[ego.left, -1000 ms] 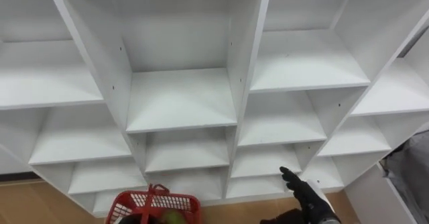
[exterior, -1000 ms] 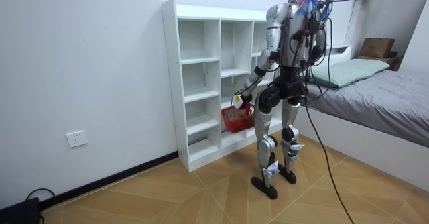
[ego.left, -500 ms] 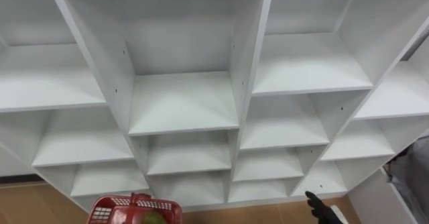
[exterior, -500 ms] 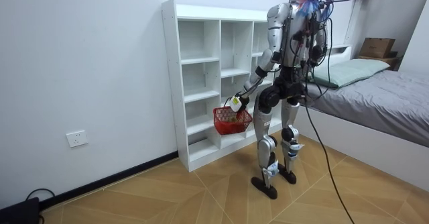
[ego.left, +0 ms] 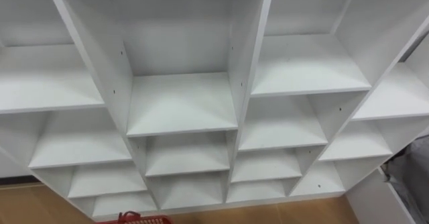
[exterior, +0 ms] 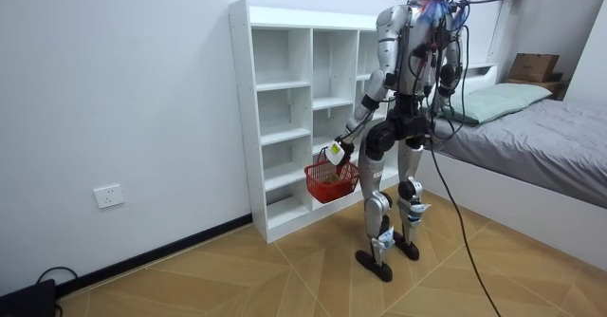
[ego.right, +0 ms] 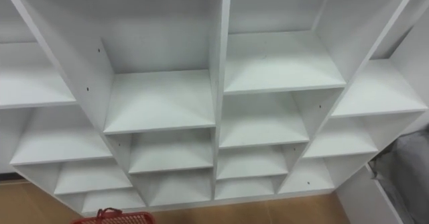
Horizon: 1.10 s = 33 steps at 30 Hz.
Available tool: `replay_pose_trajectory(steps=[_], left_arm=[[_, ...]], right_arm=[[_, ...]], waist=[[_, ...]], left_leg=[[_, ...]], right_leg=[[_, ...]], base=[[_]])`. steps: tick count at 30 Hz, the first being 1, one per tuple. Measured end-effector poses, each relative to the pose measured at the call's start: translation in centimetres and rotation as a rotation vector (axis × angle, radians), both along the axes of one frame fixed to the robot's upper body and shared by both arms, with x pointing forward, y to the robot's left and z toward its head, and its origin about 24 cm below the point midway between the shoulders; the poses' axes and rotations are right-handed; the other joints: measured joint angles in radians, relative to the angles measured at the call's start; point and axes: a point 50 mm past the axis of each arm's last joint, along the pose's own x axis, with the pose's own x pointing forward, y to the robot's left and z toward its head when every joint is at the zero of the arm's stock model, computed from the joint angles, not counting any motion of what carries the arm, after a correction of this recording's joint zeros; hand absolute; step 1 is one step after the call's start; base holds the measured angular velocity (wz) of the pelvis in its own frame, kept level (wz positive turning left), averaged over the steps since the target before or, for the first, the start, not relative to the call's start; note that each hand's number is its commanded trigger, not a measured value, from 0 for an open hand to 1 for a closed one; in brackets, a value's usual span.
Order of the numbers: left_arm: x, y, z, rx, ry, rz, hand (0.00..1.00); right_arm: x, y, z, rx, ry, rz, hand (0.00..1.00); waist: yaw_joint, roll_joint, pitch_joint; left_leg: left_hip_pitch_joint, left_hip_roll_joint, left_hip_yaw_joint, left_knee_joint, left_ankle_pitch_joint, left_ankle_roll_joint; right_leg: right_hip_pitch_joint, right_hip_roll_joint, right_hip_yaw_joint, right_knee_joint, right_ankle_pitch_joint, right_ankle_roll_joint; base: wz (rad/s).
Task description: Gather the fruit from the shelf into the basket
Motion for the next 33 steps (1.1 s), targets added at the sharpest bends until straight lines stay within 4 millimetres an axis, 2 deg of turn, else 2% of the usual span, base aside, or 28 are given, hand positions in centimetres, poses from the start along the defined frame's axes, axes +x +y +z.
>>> replay_pose_trajectory(steps=[6,14,21,33], left_arm=[[-1.1,0.1,-0.5,0.004,0.058,0.022,1.00],[-2.7,0.6,-0.7,0.002,0.130,0.068,1.00],[-3.4,0.0,-1.0,0.005,0.184,0.043,1.00],[-3.9,-0.4,-1.2,-0.001,0.214,0.018,1.00]], right_arm=[[-1.6,-0.5,-0.4,-0.005,0.056,-0.086,0.00],[-4.1,-0.5,-1.0,0.022,0.209,-0.118,0.00],[-3.9,-0.5,-1.1,0.028,0.238,-0.124,0.00],[-4.1,-0.5,-1.2,0.040,0.275,-0.113,0.00]], waist=[[0.000,0.012,0.0000],[0.000,0.013,-0.0003],[0.002,0.016,-0.0001],[0.001,0.014,0.0009]], left_leg=[[-0.003,0.001,0.000,0.000,-0.006,-0.001],[-0.001,-0.001,0.000,0.000,-0.006,-0.001],[-0.001,-0.001,-0.008,0.002,-0.006,0.000],[0.017,-0.003,-0.020,0.002,-0.006,-0.001]], right_leg=[[-0.002,0.002,0.005,-0.003,-0.002,0.001],[0.004,0.001,0.001,-0.001,-0.003,0.002],[0.007,0.000,-0.015,0.000,-0.004,0.001],[0.018,-0.002,-0.011,0.001,-0.013,0.001]], base=[[0.00],[0.00],[0.04],[0.02]])
